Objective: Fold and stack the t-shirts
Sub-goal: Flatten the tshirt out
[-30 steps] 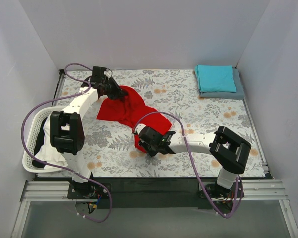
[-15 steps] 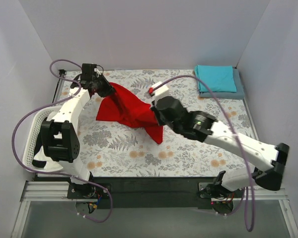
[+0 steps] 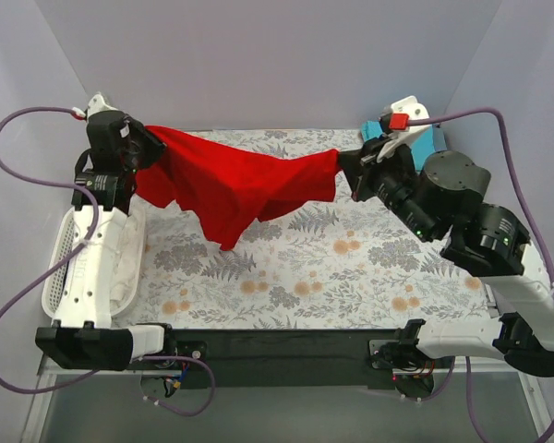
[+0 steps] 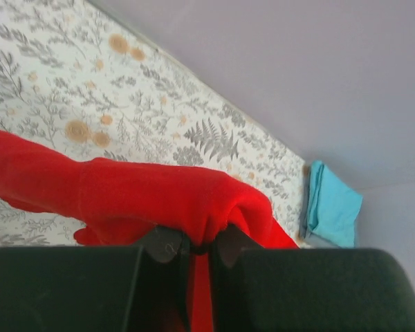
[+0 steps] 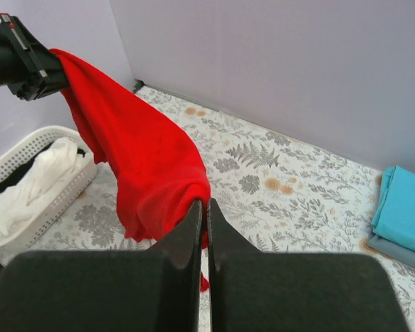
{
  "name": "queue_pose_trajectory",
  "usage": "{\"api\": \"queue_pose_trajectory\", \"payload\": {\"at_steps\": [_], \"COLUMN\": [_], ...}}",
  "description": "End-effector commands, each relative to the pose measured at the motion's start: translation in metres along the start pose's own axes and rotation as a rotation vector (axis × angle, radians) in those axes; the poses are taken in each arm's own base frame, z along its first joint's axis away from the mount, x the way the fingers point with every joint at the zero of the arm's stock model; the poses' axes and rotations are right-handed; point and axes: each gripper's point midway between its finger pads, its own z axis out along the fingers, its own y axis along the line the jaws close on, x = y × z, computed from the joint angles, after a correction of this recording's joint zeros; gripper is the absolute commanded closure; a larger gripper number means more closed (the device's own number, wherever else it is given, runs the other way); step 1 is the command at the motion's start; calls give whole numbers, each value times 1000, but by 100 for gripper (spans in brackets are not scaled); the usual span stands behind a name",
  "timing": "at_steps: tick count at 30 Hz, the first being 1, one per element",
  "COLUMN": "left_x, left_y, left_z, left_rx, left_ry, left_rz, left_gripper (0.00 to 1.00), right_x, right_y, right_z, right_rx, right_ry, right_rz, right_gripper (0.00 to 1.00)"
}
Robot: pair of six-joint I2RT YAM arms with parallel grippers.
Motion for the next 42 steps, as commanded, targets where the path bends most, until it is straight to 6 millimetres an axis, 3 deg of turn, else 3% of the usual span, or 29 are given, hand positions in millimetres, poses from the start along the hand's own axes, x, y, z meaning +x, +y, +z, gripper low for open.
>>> {"api": "queue_pose_trajectory", "payload": {"at_steps": [1, 3, 5, 9, 10, 11, 12, 13, 14, 15, 16, 17, 20, 21, 22, 23, 24, 25, 26, 27, 28, 29, 30, 32, 33, 38, 42], "left_x": [-59, -64, -59, -43, -35, -20, -5, 25, 52, 70, 84, 89, 99, 109, 113, 118, 139, 142, 150, 177, 172, 177, 185, 197, 209, 234, 252], "left_y": [-21, -31, -36, -63, -67, -78, -80, -90, -83, -81, -79, -77, -59, -44, -37, -21, 0, 5, 12, 44, 44, 55, 81, 95, 111, 132, 144], "left_z": [-56, -60, -50, -3, 27, 38, 76, 101, 135, 153, 159, 155, 143, 132, 128, 127, 121, 107, 98, 91, 74, 67, 51, 36, 30, 21, 29], "left_rx": [70, 98, 111, 222, 227, 296, 305, 348, 295, 259, 237, 219, 164, 133, 110, 52, -9, -16, -33, -130, -125, -163, -259, -282, -330, -420, -490], "left_ry": [-225, -222, -173, -47, 9, 94, 173, 314, 410, 469, 495, 476, 442, 450, 451, 445, 492, 490, 496, 529, 494, 475, 433, 434, 430, 443, 444], "left_rz": [28, 52, 59, 80, 84, 92, 88, 78, 70, 63, 63, 64, 15, 8, 6, 6, -18, -22, -29, -49, -48, -52, -86, -92, -109, -109, -82], "left_gripper": [100, 100, 100, 100, 100, 100, 100, 100, 92, 75, 63, 52, 45, 43, 42, 42, 42, 42, 45, 47, 49, 50, 54, 54, 54, 54, 54], "right_x": [-53, -59, -57, -42, -38, -35, -24, -8, 10, 34, 60, 91, 141, 162, 190, 205, 219, 239, 249, 257, 270, 275, 283, 292, 294, 299, 300], "right_y": [-13, -28, -37, -41, -40, -40, -40, -47, -51, -55, -56, -55, -58, -60, -63, -66, -71, -77, -81, -88, -93, -97, -104, -106, -107, -105, -107], "right_z": [-31, -35, -35, -27, -24, -22, -17, -11, -6, -1, 2, 4, 6, 8, 9, 8, 9, 7, 7, 8, 7, 7, 9, 11, 16, 28, 32], "right_rx": [-14, 58, 111, 153, 153, 157, 169, 225, 265, 296, 303, 287, 287, 288, 293, 299, 317, 334, 345, 363, 380, 392, 413, 414, 409, 378, 371], "right_ry": [-143, -160, -158, -122, -111, -104, -75, -36, 3, 51, 95, 146, 236, 276, 335, 367, 394, 438, 463, 480, 513, 524, 541, 566, 569, 571, 567], "right_rz": [31, 32, 20, -15, -22, -27, -81, -115, -139, -164, -156, -136, -111, -71, -74, -62, -14, -12, 2, 33, 33, 37, 50, 57, 57, 70, 81], "right_gripper": [99, 99, 99, 99, 99, 99, 99, 99, 99, 99, 99, 99, 99, 99, 99, 99, 99, 99, 99, 99, 99, 99, 99, 99, 99, 99, 99]}}
